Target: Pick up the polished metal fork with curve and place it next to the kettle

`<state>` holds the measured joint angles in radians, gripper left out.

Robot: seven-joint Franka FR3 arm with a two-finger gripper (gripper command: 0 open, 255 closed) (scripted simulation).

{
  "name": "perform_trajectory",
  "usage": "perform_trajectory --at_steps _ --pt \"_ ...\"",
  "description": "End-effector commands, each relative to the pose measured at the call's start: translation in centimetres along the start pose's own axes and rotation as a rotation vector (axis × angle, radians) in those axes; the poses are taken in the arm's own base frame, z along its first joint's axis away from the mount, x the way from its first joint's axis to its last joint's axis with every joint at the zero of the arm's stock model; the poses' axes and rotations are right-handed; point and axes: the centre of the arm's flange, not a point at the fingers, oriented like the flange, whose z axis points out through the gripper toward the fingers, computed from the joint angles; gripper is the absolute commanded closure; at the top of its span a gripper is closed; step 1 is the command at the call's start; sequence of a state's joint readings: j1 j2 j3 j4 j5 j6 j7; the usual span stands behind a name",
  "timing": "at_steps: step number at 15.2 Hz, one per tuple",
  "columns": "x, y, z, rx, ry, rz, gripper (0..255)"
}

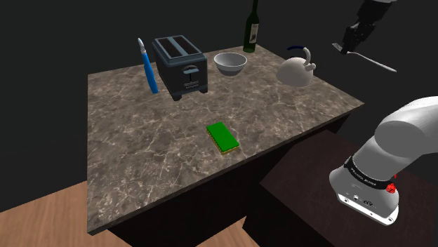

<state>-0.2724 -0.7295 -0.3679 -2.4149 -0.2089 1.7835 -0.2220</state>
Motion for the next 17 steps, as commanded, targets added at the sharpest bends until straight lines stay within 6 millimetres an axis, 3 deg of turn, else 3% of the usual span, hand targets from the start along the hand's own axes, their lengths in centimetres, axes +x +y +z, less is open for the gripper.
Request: perform_trajectory --at_steps 1,17 --pt "-0.5 2.6 -0.1 0.0 0.0 -0.001 255" --pt "-1.1 2.7 8.3 0.0 0.0 -0.001 255"
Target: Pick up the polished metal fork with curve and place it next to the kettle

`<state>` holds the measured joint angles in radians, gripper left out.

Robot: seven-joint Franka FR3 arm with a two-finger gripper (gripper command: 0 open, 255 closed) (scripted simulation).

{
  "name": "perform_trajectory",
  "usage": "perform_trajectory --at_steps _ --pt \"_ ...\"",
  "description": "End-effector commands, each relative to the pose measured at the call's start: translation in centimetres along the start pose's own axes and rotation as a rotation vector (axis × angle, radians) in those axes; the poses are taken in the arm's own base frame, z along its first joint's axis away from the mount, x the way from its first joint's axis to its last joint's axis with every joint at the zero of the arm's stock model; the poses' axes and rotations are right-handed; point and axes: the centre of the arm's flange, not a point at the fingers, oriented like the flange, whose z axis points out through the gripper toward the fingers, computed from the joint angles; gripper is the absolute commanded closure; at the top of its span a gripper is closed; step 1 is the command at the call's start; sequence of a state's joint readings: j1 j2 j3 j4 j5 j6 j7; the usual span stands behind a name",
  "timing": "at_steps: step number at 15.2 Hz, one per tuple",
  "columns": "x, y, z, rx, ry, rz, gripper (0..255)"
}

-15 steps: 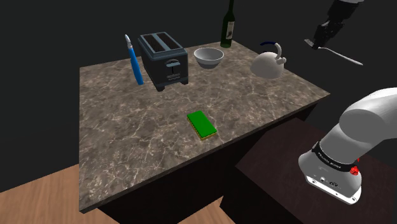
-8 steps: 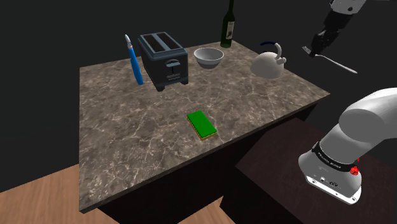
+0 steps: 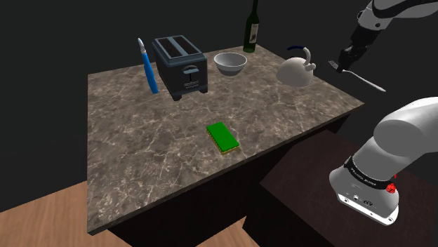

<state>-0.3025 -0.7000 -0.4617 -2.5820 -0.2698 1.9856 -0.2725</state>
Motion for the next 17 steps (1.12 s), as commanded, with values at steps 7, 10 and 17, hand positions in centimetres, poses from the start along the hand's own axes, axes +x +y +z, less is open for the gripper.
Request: perform_trajectory --at_steps 7,10,17 --pt "-0.2 0.1 4.2 0.0 0.0 0.0 255" --pt "-0.3 0.1 5.8 0.0 0.0 0.0 255" --pt "-0.6 0.2 9.5 0.0 0.0 0.0 255"
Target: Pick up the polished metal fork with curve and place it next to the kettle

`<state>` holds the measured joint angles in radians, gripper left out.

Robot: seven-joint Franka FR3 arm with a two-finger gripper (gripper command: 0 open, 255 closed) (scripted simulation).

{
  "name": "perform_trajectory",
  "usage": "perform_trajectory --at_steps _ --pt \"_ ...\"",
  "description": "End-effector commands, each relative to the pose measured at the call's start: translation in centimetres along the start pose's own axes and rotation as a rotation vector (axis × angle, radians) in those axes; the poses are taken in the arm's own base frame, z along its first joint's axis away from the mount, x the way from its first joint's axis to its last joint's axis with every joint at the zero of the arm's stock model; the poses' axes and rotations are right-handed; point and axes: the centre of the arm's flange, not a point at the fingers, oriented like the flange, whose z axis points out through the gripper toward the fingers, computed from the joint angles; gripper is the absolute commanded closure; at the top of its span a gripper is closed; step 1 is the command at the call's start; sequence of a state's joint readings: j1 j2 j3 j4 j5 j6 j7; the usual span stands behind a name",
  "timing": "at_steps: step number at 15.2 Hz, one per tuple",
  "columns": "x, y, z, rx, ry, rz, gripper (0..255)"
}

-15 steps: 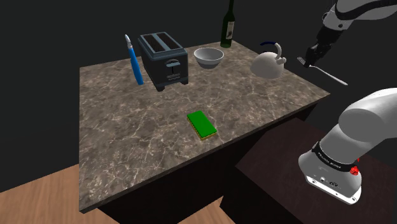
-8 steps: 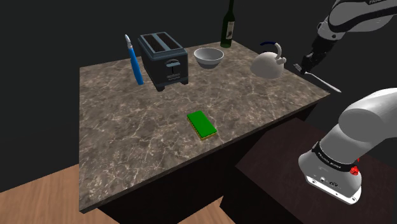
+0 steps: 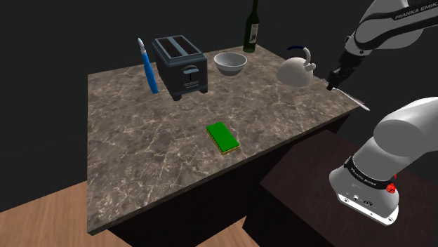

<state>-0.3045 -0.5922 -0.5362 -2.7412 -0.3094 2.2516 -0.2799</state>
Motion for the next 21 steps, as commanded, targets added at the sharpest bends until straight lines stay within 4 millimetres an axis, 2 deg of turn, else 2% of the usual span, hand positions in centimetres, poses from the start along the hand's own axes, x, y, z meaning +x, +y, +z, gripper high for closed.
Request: perform_trajectory --at_steps 1,12,20,21 --pt "-0.1 0.0 1.2 0.0 0.001 0.0 255" --pt "-0.5 0.1 7.0 0.0 0.001 0.0 255" --pt "-0.5 0.1 7.2 0.0 0.001 0.0 255" --pt "-0.5 0.1 7.2 0.0 0.001 0.0 0"
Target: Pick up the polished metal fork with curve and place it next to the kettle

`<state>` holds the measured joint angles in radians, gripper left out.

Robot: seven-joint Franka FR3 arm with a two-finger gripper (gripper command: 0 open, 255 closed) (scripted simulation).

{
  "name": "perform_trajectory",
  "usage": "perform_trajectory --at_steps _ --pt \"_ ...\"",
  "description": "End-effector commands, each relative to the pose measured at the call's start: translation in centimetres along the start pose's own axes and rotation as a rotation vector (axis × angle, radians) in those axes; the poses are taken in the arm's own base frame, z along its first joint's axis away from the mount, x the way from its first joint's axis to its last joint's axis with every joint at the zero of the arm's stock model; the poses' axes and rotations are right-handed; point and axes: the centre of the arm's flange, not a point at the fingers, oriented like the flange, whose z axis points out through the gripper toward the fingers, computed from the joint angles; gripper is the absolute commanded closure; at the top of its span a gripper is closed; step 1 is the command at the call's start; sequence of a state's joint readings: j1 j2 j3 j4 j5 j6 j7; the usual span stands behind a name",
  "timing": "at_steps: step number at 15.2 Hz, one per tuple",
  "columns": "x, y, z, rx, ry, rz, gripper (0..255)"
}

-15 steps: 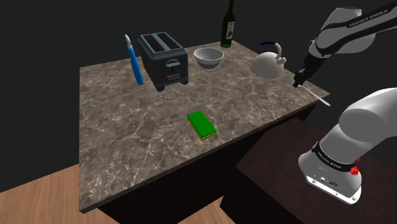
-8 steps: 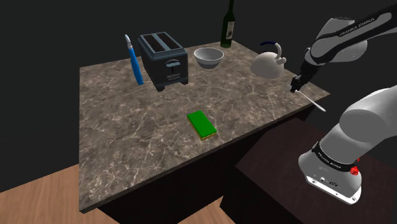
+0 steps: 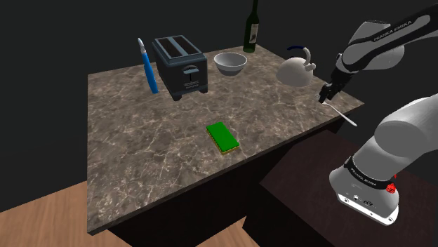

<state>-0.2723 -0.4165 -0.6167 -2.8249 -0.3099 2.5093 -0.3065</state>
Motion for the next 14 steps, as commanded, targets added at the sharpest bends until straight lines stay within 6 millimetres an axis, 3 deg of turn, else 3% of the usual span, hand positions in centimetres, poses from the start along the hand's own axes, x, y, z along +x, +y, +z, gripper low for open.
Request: perform_trajectory --at_steps 1,5,9,14 --pt "0.0 0.0 0.0 0.0 0.0 0.0 0" --pt "0.0 0.0 0.0 0.0 0.0 0.0 0" --pt "0.0 0.0 -5.0 0.0 0.0 0.0 0" --pt "0.0 0.0 -5.0 0.0 0.0 0.0 0"
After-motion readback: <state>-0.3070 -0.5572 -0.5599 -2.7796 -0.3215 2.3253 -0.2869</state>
